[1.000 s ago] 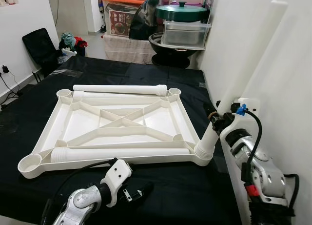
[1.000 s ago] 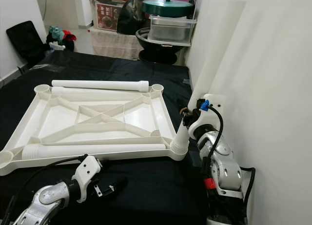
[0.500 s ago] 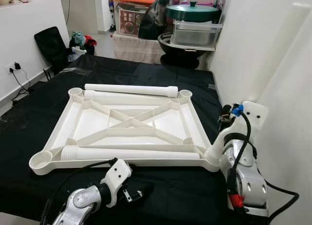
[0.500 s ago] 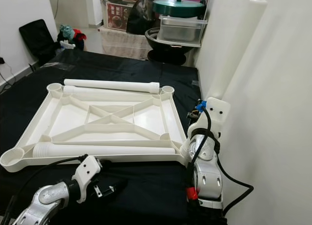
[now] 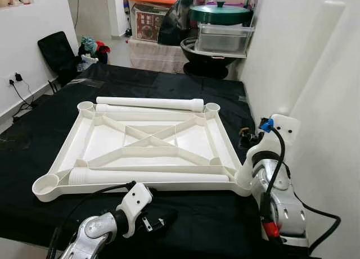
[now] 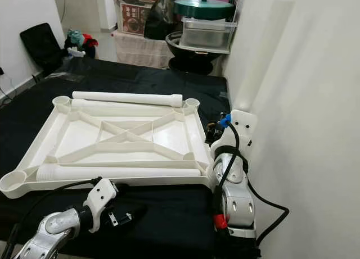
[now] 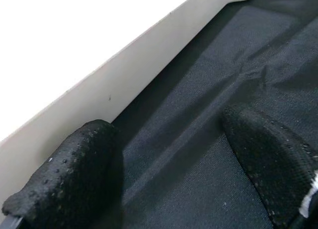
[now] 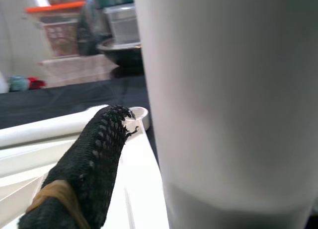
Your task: Building children table
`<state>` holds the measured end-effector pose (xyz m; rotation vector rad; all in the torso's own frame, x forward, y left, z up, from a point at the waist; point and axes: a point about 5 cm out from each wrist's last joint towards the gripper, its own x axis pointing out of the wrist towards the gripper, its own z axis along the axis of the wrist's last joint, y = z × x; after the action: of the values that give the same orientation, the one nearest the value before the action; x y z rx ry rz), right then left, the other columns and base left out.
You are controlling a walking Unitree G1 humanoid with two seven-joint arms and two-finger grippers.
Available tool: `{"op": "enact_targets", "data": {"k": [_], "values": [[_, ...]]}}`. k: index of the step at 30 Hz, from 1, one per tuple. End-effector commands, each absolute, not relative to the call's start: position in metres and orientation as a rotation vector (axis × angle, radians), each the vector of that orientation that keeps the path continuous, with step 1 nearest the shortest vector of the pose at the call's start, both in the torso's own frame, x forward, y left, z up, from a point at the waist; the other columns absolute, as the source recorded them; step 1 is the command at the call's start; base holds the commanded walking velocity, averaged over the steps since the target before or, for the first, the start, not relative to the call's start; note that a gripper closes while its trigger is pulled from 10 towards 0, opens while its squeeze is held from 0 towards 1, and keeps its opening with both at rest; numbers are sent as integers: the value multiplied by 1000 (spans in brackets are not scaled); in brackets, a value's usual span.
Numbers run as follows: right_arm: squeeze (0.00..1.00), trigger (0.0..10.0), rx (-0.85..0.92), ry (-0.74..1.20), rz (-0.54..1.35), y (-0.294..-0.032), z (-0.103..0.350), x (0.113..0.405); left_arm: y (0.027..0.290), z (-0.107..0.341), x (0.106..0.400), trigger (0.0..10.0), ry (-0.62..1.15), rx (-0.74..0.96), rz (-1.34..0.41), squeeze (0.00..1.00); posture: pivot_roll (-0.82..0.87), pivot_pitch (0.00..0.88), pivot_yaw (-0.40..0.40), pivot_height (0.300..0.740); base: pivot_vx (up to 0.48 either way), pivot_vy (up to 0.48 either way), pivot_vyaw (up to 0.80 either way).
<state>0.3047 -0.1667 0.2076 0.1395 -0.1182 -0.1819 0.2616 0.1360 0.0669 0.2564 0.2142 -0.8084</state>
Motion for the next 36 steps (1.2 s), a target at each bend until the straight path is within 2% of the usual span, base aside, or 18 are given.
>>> {"op": "enact_targets", "data": {"k": [1,5,9,12,14,15,18,28,29,31,32,33,35,36], "values": [[0,10000,173,-144,-8,-165,210,309,134,63,261,10000,228,269,-815,0,49,0,-89,740,0,0,0],[0,10000,189,-136,177,-171,205,309,134,63,261,10000,229,267,-819,0,48,0,-88,740,0,0,0],[0,10000,188,-135,200,-173,204,308,134,63,261,10000,229,267,-820,0,48,0,-88,740,0,0,0],[0,10000,144,-101,456,-167,196,299,145,63,263,10000,243,289,-804,0,59,0,-94,740,0,0,0],[0,10000,114,-81,540,-162,192,295,157,65,267,10000,248,302,-763,0,63,0,-93,740,0,0,0],[0,10000,114,-81,540,-162,192,295,157,65,267,10000,248,302,-763,0,63,0,-93,740,0,0,0],[0,10000,100,-74,614,-158,187,295,194,73,276,10000,257,327,-635,0,79,0,-101,740,0,0,0],[0,10000,119,-77,636,-155,189,300,216,76,273,10000,274,342,-569,0,92,0,-105,740,0,0,0],[0,8196,111,-76,628,-157,189,303,215,76,272,10000,272,341,-573,0,92,0,-102,740,0,0,0],[0,8196,104,-75,624,-158,189,304,214,76,272,10000,271,341,-576,0,91,0,-102,740,0,0,0],[0,4039,106,-69,617,-158,189,307,212,76,273,10000,268,340,-583,0,89,0,-101,740,0,0,0],[0,2549,107,-58,611,-159,188,308,210,75,273,10000,265,339,-590,0,89,0,-100,740,0,0,0],[0,2549,111,-51,607,-160,188,310,208,75,273,10000,263,338,-595,0,89,0,-100,740,0,0,0],[0,0,118,-38,601,-161,187,311,207,75,274,10000,261,337,-600,0,86,0,-99,740,0,0,0]]}}
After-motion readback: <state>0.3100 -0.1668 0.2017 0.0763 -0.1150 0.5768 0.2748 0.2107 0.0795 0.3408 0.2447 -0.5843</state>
